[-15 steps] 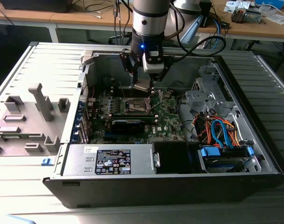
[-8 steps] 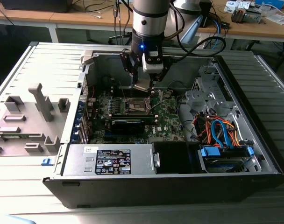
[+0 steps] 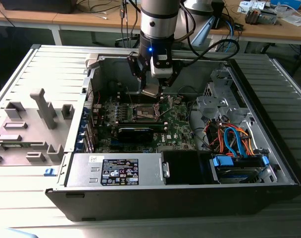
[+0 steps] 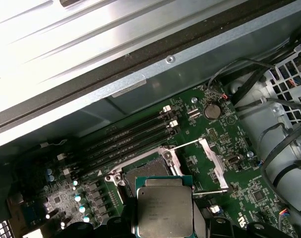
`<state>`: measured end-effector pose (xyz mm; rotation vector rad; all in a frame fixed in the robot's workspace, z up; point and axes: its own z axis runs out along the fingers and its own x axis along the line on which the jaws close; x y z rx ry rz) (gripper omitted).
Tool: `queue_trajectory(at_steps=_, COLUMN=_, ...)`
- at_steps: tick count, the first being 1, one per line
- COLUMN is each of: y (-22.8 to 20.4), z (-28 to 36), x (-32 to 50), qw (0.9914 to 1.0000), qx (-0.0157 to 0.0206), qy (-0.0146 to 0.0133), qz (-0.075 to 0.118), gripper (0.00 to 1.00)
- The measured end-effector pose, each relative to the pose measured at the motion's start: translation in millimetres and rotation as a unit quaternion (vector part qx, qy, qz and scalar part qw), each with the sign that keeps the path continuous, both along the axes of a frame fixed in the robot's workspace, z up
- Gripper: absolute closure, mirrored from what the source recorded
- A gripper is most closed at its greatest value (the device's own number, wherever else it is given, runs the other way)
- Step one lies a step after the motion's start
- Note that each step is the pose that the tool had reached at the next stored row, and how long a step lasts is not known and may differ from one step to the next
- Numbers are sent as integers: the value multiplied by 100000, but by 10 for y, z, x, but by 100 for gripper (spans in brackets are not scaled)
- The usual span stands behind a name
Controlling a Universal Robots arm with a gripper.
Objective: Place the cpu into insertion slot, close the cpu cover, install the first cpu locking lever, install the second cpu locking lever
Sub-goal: 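Place the cpu into insertion slot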
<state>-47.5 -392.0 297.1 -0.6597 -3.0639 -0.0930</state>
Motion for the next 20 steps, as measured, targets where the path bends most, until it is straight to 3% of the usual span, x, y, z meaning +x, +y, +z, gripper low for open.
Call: queue_trajectory(at_steps=20, y=0, z=-10, x=0, qw=99991, qx=-2, qy=4, qz=-1311, gripper=45)
